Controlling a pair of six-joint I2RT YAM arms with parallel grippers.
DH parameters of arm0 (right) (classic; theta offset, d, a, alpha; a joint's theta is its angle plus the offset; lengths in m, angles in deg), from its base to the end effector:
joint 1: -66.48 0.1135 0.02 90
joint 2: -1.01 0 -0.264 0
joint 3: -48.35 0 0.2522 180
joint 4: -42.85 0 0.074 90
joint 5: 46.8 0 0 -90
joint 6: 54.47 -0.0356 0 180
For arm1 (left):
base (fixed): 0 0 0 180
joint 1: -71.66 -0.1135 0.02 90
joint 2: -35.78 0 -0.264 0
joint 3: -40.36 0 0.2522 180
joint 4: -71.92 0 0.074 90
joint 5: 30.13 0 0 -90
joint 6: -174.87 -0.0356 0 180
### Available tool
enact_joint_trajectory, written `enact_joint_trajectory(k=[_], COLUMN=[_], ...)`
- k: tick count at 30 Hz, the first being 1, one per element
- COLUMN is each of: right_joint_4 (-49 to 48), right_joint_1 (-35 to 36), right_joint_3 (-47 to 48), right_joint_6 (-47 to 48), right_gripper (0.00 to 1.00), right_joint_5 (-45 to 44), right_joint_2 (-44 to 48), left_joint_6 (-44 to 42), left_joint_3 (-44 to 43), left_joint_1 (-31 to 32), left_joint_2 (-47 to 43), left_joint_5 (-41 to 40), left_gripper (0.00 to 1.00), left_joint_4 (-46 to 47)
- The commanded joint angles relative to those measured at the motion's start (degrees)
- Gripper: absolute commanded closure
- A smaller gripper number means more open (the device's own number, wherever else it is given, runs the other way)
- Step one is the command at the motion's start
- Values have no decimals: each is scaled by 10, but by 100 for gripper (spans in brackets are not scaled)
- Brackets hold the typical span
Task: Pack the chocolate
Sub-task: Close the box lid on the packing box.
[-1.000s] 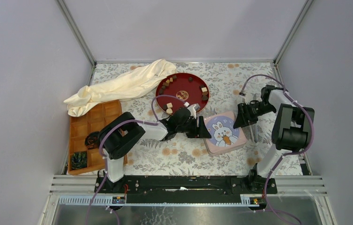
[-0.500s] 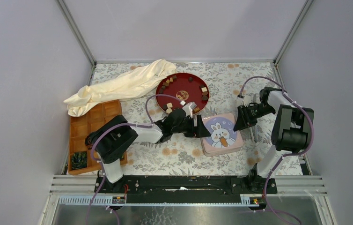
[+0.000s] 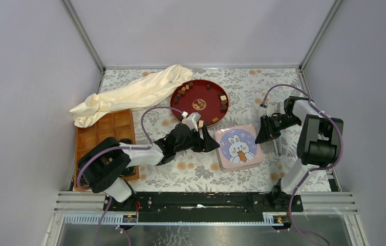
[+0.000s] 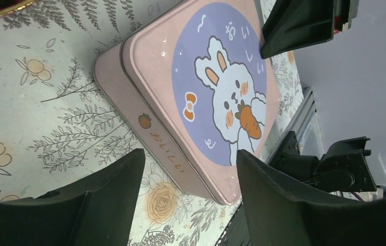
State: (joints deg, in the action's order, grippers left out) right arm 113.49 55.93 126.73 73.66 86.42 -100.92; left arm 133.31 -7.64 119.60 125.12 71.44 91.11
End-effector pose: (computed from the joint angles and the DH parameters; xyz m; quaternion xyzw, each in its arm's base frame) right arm 0.2979 -0.0307 0.1714 -0.2084 0.9055 0.3493 0.1207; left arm 0.2005 -0.2328 0.1698 0.0527 0.8258 -0.4696 0.3078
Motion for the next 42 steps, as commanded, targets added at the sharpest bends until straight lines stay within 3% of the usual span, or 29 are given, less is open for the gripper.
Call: enact_joint_trajectory(k=[1, 12, 26, 33, 40, 41, 42], right_joint_4=[-2, -35, -53, -54, -83, -91, -102], right_joint_1=[0, 0, 0, 0, -1, -1, -1], right_joint_3=[-4, -10, -9, 7, 54, 52, 42], right_joint_6=[-1, -25, -36, -38, -25, -9, 19], right_gripper=[78, 77, 71, 50, 30, 25, 13], right_joint_5=[8, -10, -17, -36, -37, -14, 21], right_joint_2=[9, 3, -2, 32, 132, 155, 180], left_joint_6=[-26, -55, -56, -30, -26, -26, -26], left_joint_3=[-8, -119, -264, -227, -206, -206, -206], left_joint_1=[-2, 19, 79, 67, 54, 53, 53], left_joint_2=[-1, 46, 226, 252, 257, 256, 257], left_joint_5=[-28, 35, 47, 20, 21, 23, 24], left_gripper=[29, 41, 44, 45, 45, 45, 46], left_joint_4=[-4, -28, -71, -65, -52, -51, -47])
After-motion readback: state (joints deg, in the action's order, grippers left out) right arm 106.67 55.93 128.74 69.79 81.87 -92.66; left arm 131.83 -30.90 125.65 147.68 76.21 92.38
